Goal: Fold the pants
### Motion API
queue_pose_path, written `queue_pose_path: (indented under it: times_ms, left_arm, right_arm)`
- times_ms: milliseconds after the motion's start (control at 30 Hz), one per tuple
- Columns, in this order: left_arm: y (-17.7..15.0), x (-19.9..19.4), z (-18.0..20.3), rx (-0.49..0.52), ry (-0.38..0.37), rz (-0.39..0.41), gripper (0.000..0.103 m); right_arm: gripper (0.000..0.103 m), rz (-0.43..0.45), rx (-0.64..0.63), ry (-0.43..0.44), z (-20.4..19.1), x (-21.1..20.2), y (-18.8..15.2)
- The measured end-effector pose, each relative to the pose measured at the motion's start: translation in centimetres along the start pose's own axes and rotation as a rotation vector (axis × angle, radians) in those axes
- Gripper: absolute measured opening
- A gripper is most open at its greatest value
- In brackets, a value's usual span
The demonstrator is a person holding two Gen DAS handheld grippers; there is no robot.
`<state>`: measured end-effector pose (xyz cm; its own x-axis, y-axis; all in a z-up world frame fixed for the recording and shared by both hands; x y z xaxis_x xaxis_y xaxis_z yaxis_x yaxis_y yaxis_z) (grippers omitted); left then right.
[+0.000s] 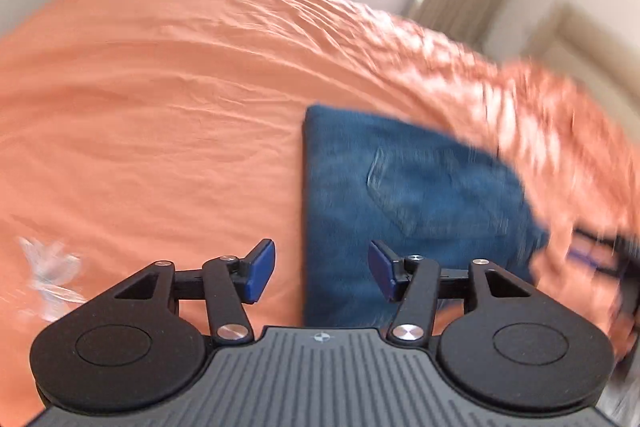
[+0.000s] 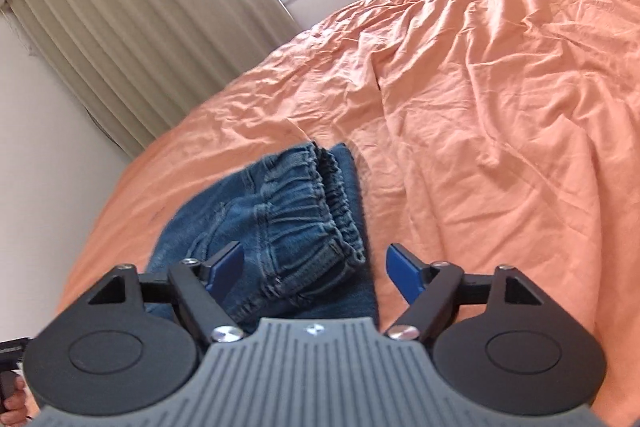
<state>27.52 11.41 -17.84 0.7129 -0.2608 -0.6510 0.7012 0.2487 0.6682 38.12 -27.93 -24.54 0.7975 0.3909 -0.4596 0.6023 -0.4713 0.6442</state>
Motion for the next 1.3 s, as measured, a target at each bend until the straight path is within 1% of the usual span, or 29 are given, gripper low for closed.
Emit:
queue_pose_path:
  times_ms: [67,100,133,200,267,367,433,567,700,800,867,900,967,1000,1067,1133,1200,1267,1300]
  left_arm:
    - [1.2,2.2,-0.4,-0.144,-0.093,0.022,0.067]
    - [1.5,3.3,-0.6,-0.192,-0.120,0.021,0.067]
    - [1.7,4.4,-0.9,-0.220,-0.134,0.014,0.067]
    - [1.9,6.5,-1.5,-0.249,-0.152,-0.009,0.067]
    - [1.4,8.9,-2.1,-0.269,-0.166,-0.052,0.067]
    - [0.8,11.0,-3.4,-0.315,-0.177,-0.084,0.068]
    - [0.7,11.8,-3.7,-0.348,-0.222,-0.099,0.068]
    - [1.3,13.3,-3.6,-0.352,-0.283,-0.113,0.068]
    - [1.5,14.7,-3.8,-0.386,-0.333,-0.119,0.066]
    - [1.5,15.5,-3.7,-0.390,-0.347,-0.127,0.060]
    - [1.5,15.9,-3.6,-0.384,-0.350,-0.132,0.054]
    - [1.4,16.0,-3.6,-0.384,-0.350,-0.136,0.049]
    - [1.5,16.2,-3.5,-0.390,-0.355,-0.139,0.041]
    - [1.5,16.1,-3.5,-0.395,-0.362,-0.138,0.035]
    - [1.6,16.1,-3.2,-0.391,-0.349,-0.132,0.027]
    - [1.8,15.8,-3.0,-0.382,-0.332,-0.123,0.014]
    - [2.1,15.4,-2.7,-0.373,-0.322,-0.113,0.009]
    - [2.3,14.7,-2.4,-0.346,-0.304,-0.102,0.008]
    - [2.3,14.5,-2.3,-0.346,-0.300,-0.102,0.008]
  right_arm:
    - [0.080,-0.016,0.048,0.041,0.3,1.2,0.5]
    - [0.080,-0.026,0.071,0.052,0.6,2.1,0.8]
    - [0.080,-0.040,0.088,0.060,0.9,2.9,1.0]
    - [0.079,-0.086,0.128,0.076,1.7,4.7,1.4]
    - [0.078,-0.103,0.149,0.085,2.2,6.0,1.6]
    - [0.078,-0.136,0.166,0.078,3.3,7.8,1.7]
    - [0.078,-0.161,0.196,0.097,3.9,9.0,1.9]
    - [0.074,-0.233,0.250,0.178,4.1,11.5,1.7]
    - [0.069,-0.263,0.281,0.203,4.5,13.1,1.6]
    - [0.062,-0.282,0.300,0.217,4.9,13.8,1.5]
    - [0.054,-0.284,0.298,0.222,4.9,14.1,1.4]
    - [0.051,-0.282,0.295,0.227,4.8,14.0,1.3]
    - [0.040,-0.278,0.307,0.244,4.8,13.9,1.3]
    - [0.038,-0.277,0.322,0.259,4.7,14.0,1.3]
    - [0.032,-0.264,0.332,0.280,4.5,13.6,1.5]
    - [0.027,-0.248,0.330,0.285,4.3,13.1,1.8]
    - [0.024,-0.238,0.317,0.271,3.8,12.4,2.2]
    - [0.020,-0.234,0.261,0.251,2.4,11.7,2.9]
    - [0.020,-0.236,0.234,0.241,1.6,11.3,3.2]
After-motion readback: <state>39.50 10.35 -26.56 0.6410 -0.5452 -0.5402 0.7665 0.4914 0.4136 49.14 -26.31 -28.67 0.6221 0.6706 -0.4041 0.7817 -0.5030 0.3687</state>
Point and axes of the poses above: each gripper's, at about its wrist camera, not at the fingertips, and x roughly the way its jaws point, z to its right, y to its top, the point moved 10 cm from there along x, roughly the way its jaws point, and after that the axes turned 2 degrees about z, right-handed, at the moved point
